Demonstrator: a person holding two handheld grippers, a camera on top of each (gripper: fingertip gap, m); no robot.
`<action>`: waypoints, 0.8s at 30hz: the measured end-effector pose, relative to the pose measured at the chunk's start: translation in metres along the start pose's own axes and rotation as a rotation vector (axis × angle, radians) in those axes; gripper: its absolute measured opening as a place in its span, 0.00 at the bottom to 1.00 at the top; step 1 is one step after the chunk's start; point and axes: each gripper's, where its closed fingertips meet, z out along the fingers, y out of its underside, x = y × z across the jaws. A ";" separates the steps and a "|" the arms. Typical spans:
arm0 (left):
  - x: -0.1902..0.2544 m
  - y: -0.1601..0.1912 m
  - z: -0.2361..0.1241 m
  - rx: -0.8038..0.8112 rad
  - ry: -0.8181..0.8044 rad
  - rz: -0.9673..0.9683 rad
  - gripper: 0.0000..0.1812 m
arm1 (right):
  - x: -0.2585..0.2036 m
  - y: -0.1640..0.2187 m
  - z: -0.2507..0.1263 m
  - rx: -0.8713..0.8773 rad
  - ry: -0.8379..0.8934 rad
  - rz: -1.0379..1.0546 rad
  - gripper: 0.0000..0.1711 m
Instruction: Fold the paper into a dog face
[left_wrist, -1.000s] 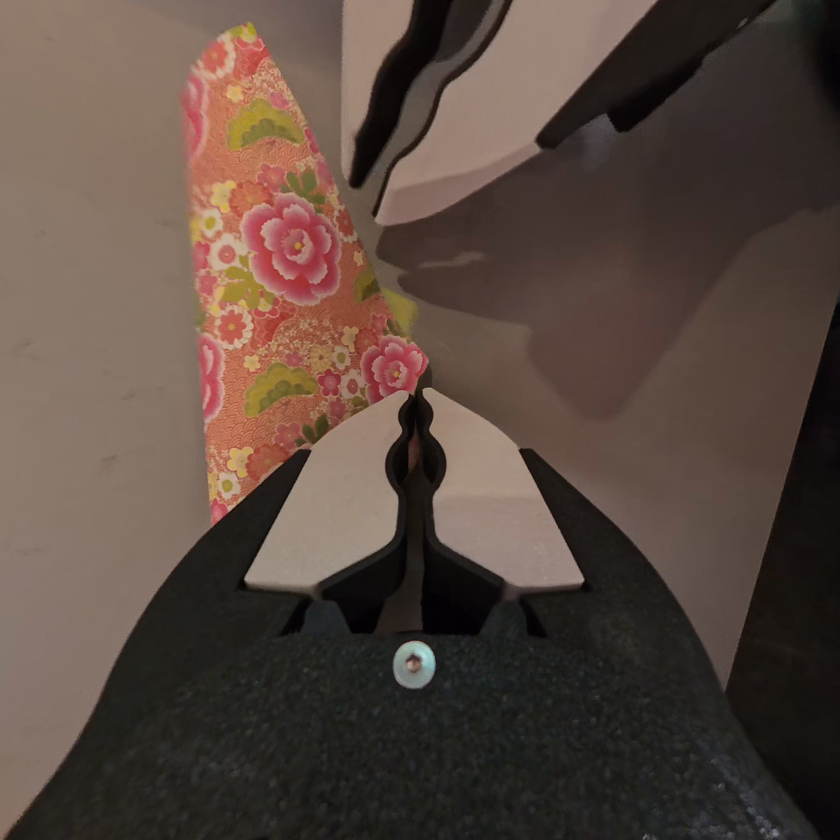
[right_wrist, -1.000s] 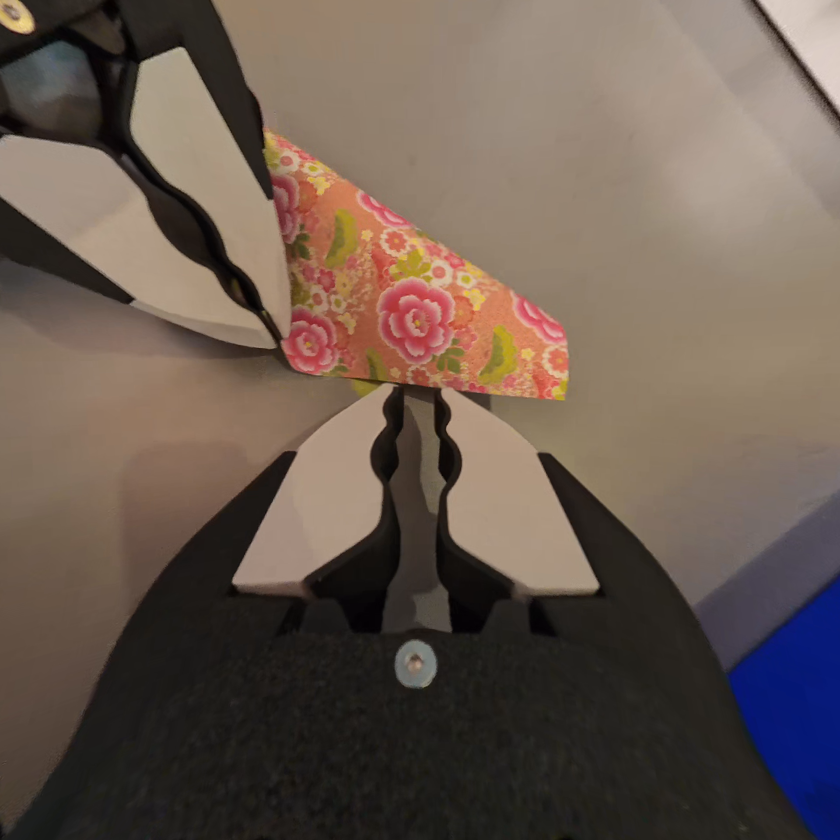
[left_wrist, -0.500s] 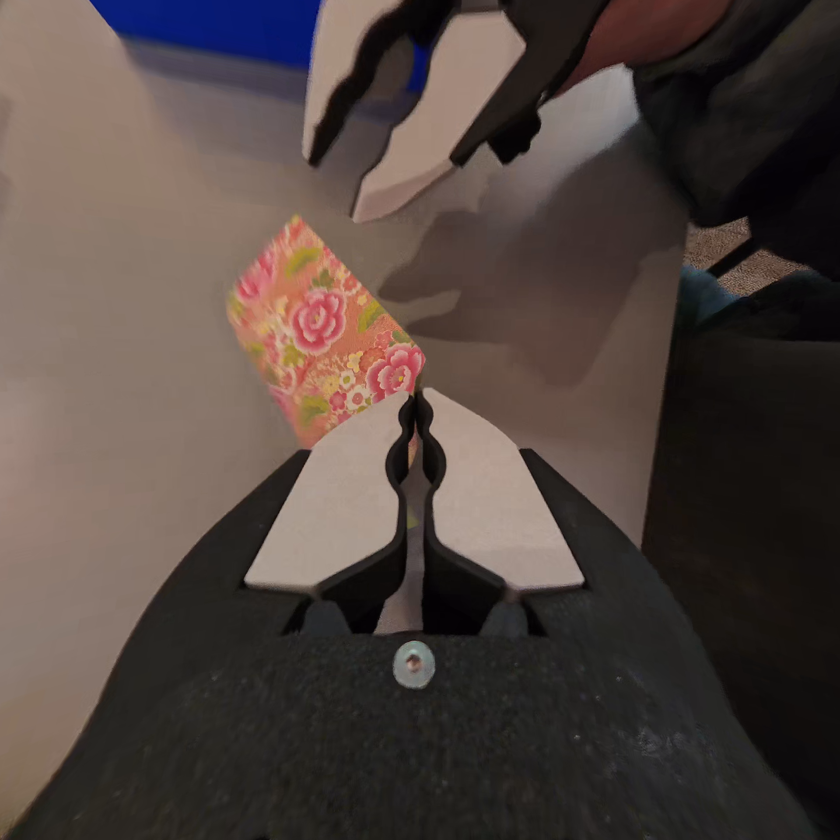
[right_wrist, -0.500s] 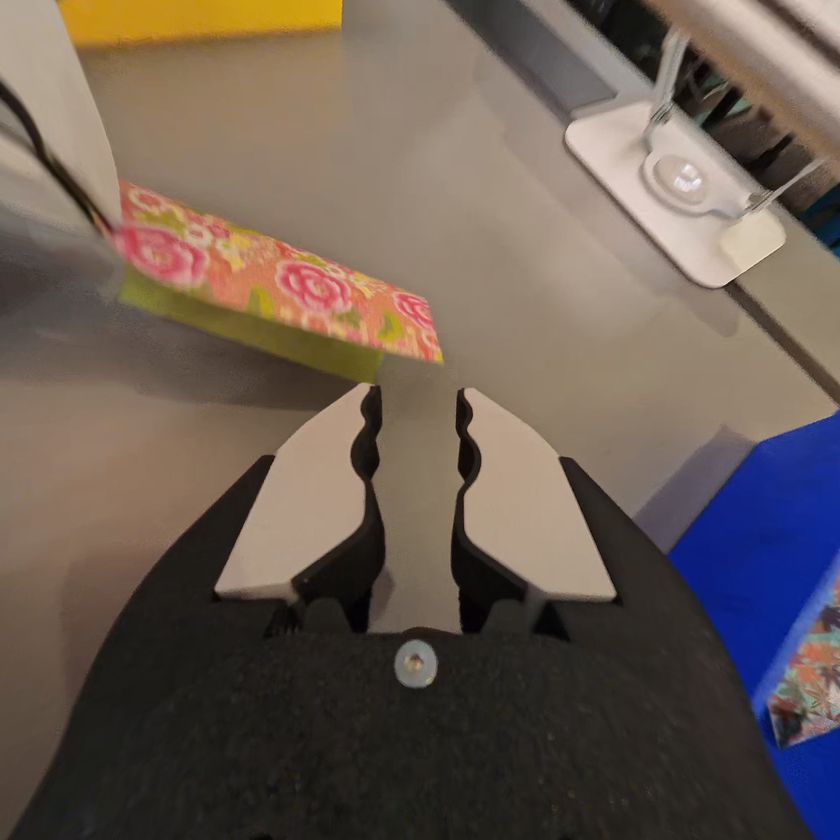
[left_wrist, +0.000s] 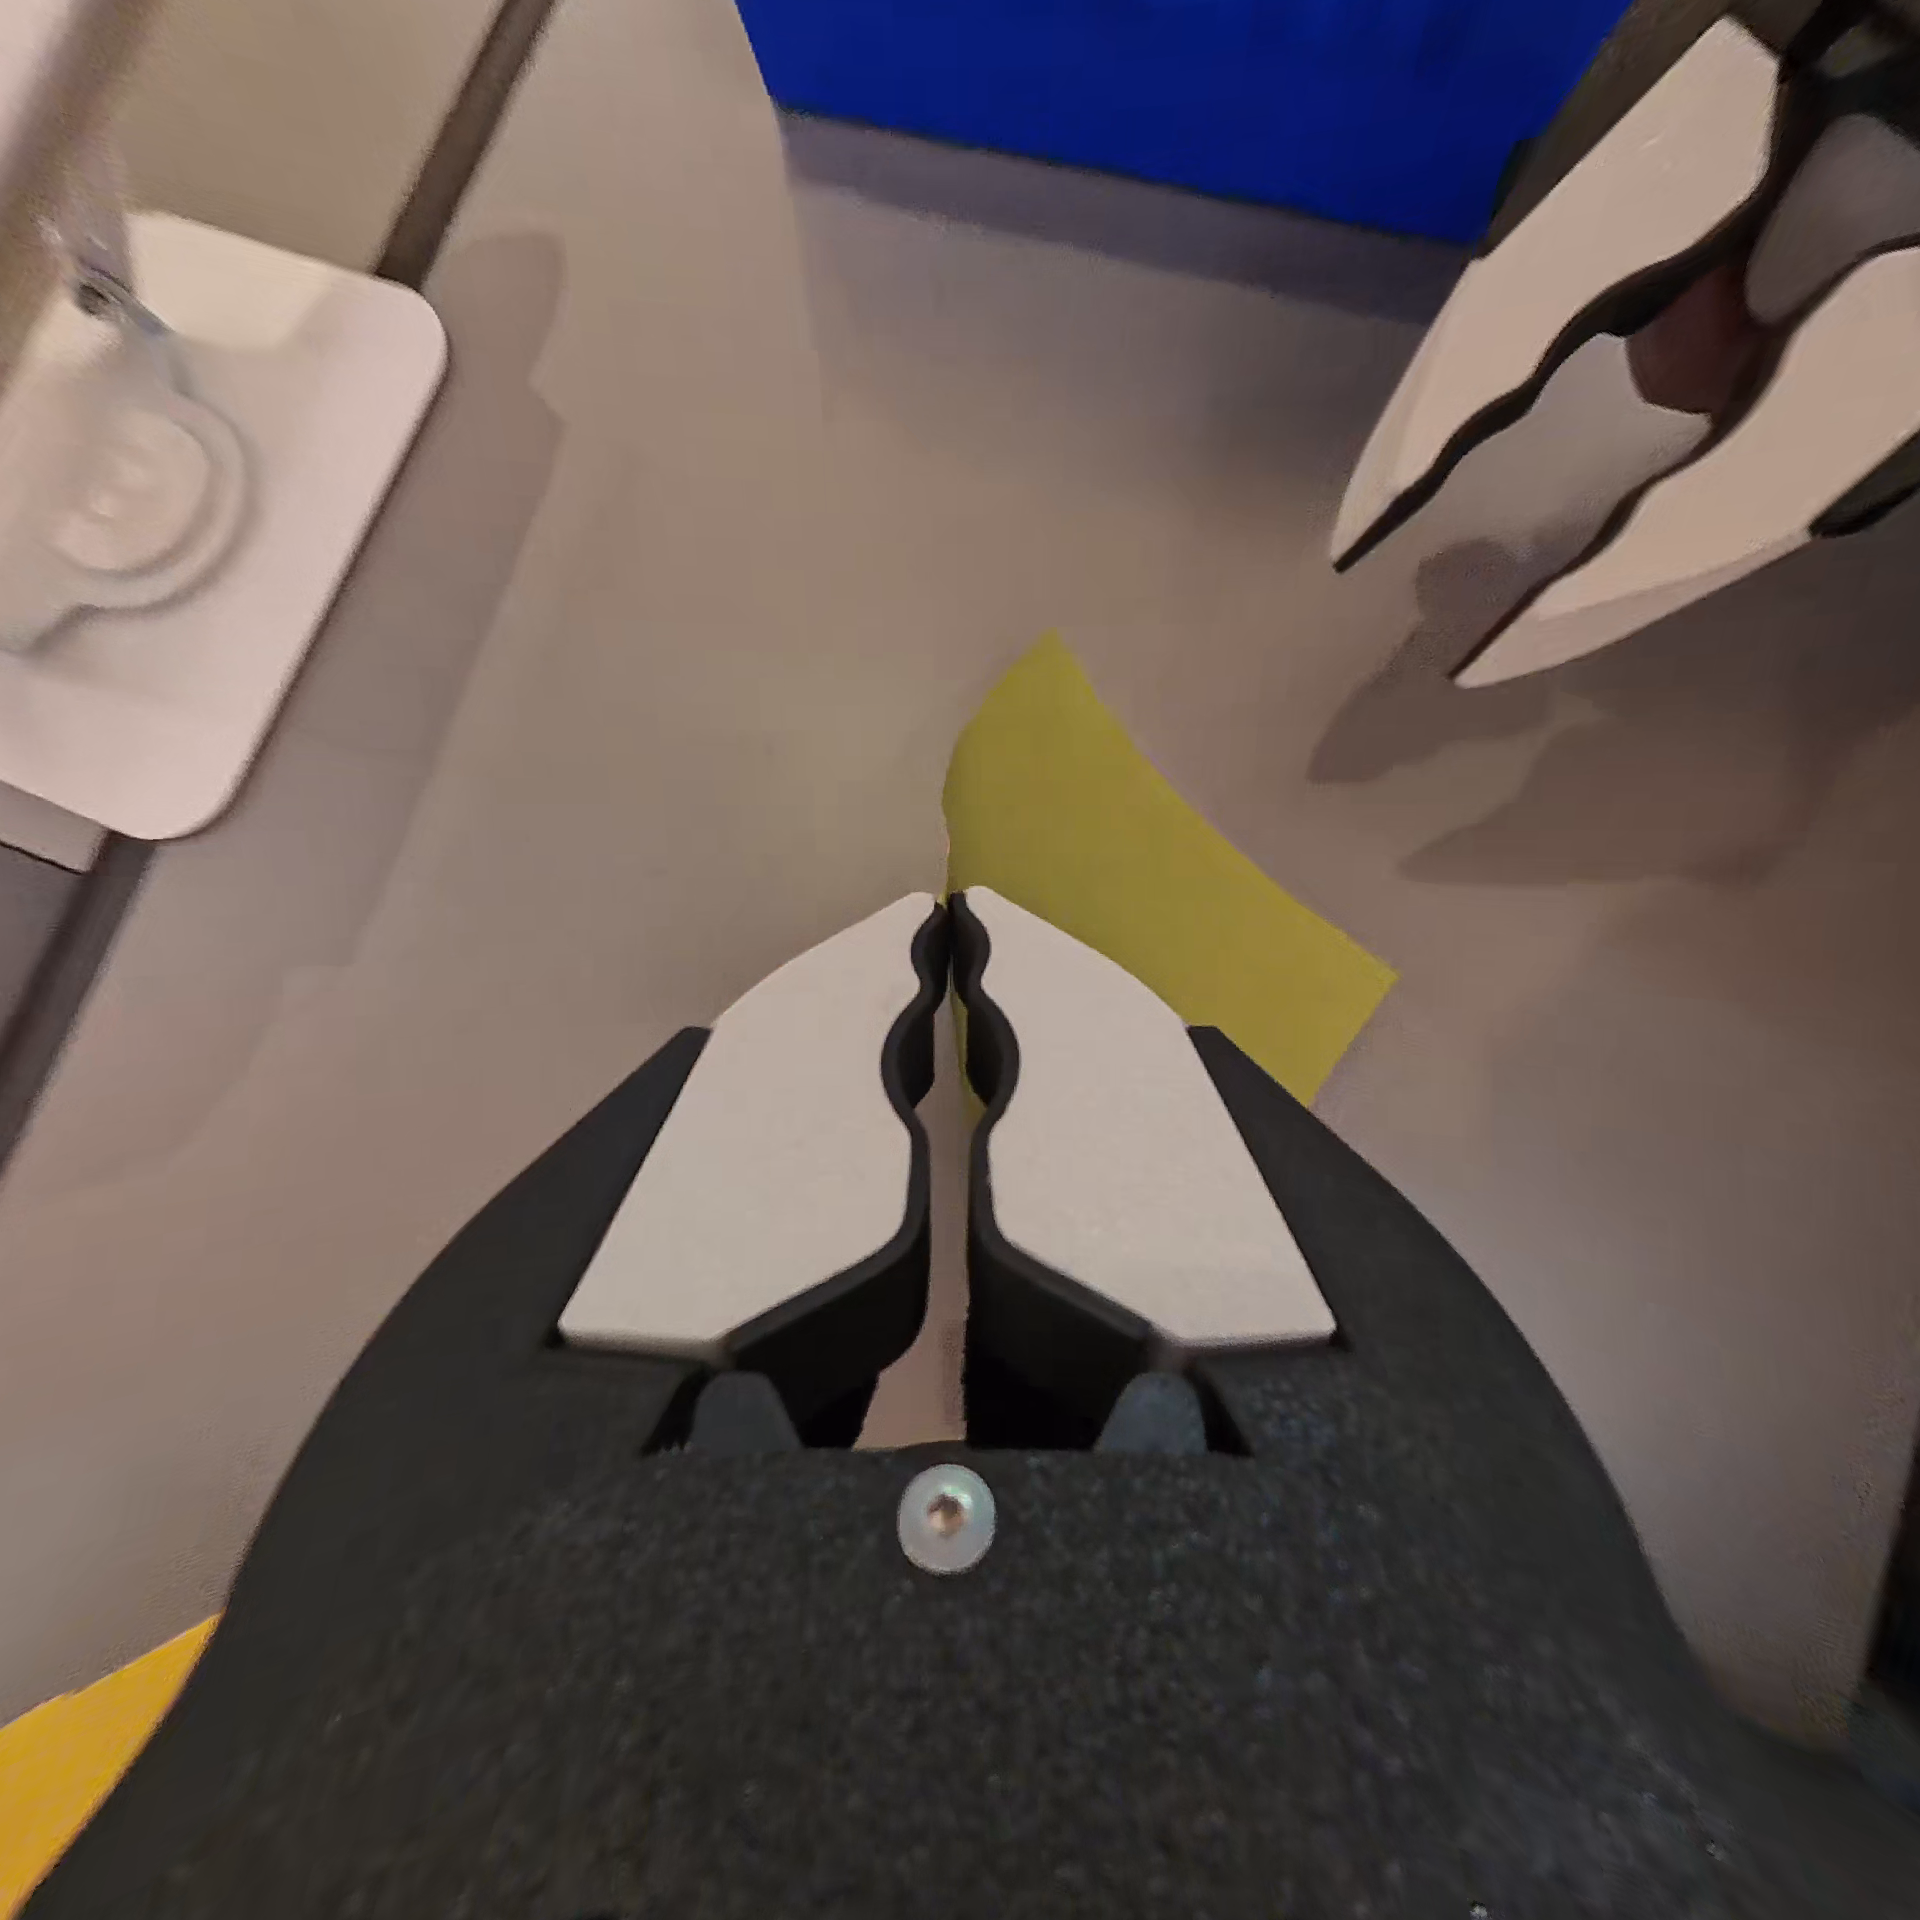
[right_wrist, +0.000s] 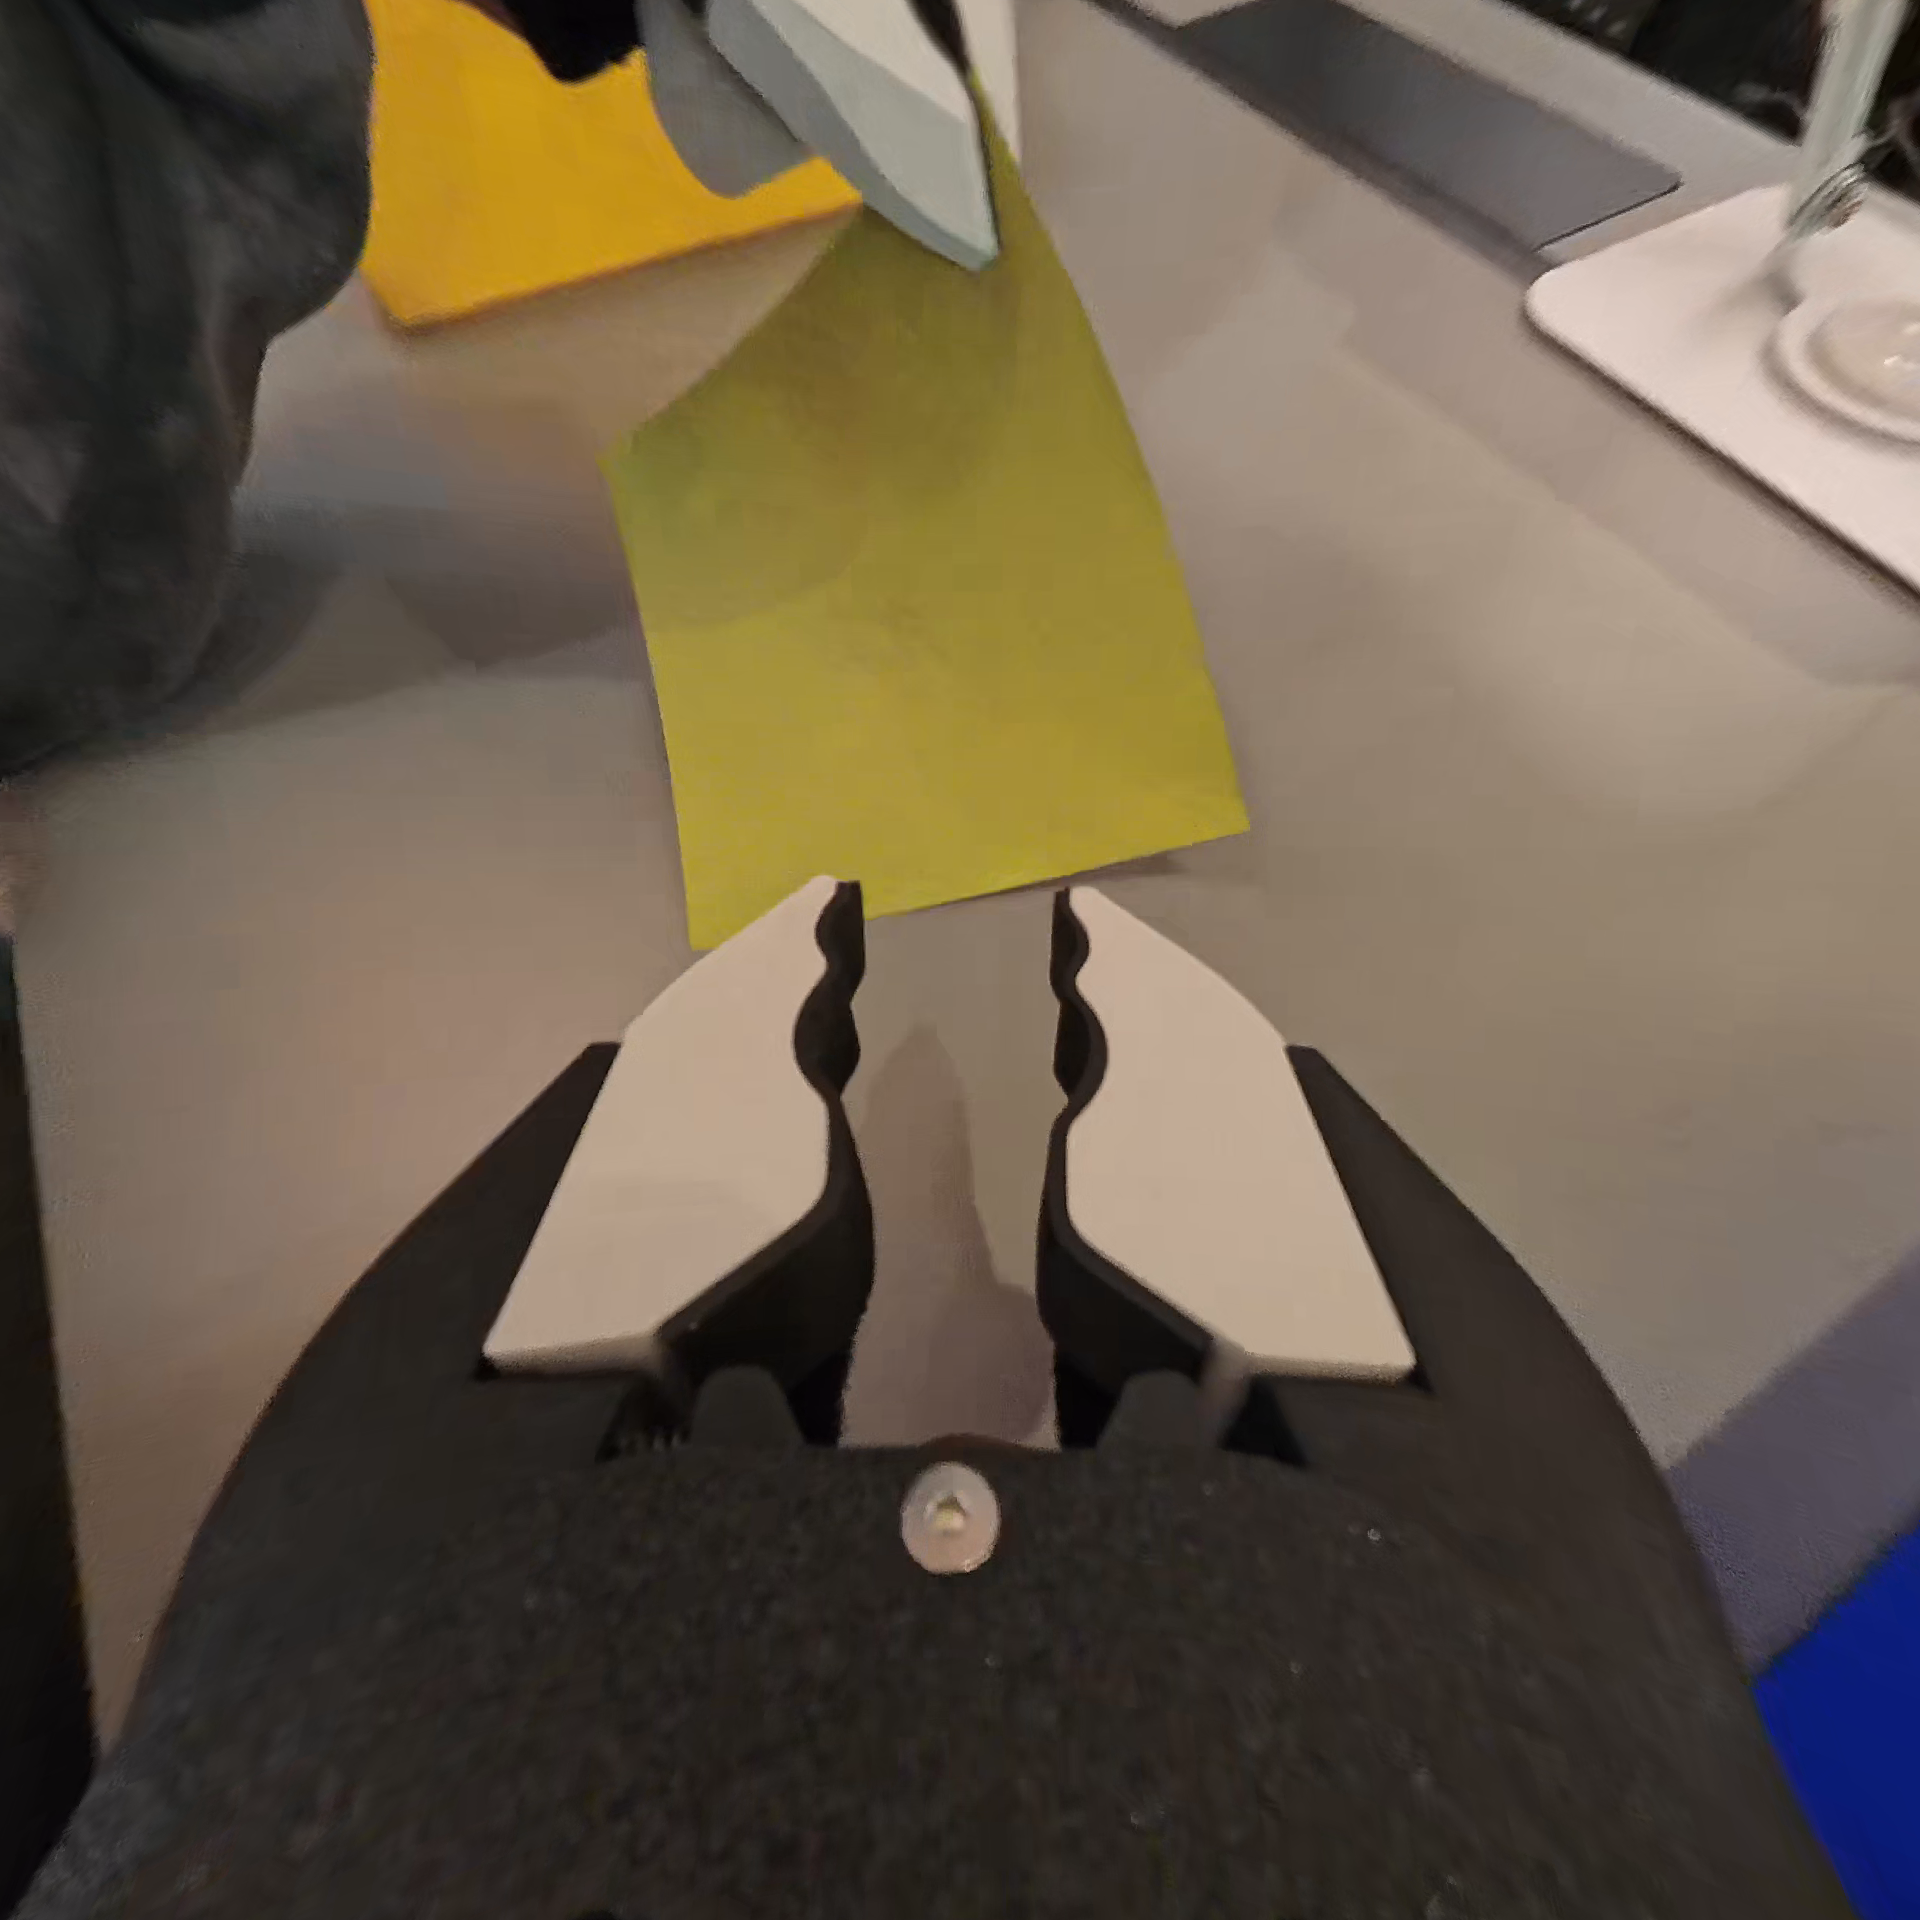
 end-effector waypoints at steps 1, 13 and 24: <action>0.000 0.007 0.012 -0.006 0.013 -0.011 0.00 | 0.000 0.008 0.005 -0.024 0.002 -0.030 0.20; -0.012 0.026 0.055 -0.026 0.040 -0.027 0.00 | -0.006 0.038 0.046 -0.250 0.077 -0.090 0.44; 0.006 0.013 0.053 0.028 0.103 -0.003 0.00 | -0.002 0.046 0.059 -0.242 0.040 -0.017 0.40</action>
